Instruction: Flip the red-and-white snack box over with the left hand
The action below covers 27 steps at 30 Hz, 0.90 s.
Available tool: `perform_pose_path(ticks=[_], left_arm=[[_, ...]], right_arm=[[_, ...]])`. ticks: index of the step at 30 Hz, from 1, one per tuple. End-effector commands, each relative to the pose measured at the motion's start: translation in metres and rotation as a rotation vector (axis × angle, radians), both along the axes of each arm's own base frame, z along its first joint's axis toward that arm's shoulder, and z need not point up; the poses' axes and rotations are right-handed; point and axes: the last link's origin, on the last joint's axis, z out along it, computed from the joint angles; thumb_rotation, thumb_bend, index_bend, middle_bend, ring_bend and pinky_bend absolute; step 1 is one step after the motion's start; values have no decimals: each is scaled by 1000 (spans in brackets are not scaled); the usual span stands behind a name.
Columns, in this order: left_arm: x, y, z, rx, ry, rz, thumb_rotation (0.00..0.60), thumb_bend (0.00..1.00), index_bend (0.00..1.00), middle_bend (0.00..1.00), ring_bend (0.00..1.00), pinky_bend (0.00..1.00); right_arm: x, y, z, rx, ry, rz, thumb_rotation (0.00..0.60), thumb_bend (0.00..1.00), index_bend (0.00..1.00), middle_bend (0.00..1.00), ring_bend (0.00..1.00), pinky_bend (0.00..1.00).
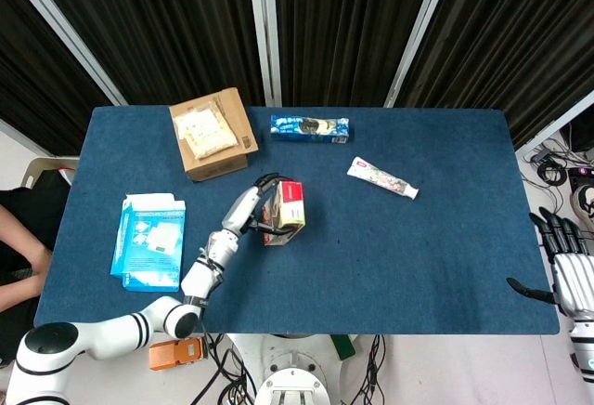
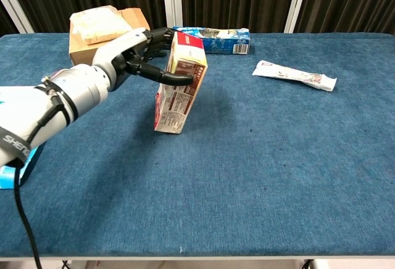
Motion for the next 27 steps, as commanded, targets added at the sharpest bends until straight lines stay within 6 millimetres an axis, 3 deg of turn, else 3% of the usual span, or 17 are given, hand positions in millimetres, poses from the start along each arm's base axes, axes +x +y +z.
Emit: perform_pose_path(ticks=[1, 18, 27], left_arm=[[-4, 0, 3, 4, 17, -7, 600, 15, 201, 164, 28, 0], [-16, 0, 22, 54, 127, -66, 600, 14, 5, 88, 0, 0], [-16, -5, 32, 77, 197, -120, 600, 14, 0, 1, 0, 0]], right_arm=[[1, 0, 0, 0, 0, 1, 600, 149, 0, 0, 0, 0], [4, 0, -1, 2, 0, 8, 600, 149, 0, 0, 0, 0], [5, 0, -2, 4, -3, 16, 600, 149, 0, 0, 0, 0]])
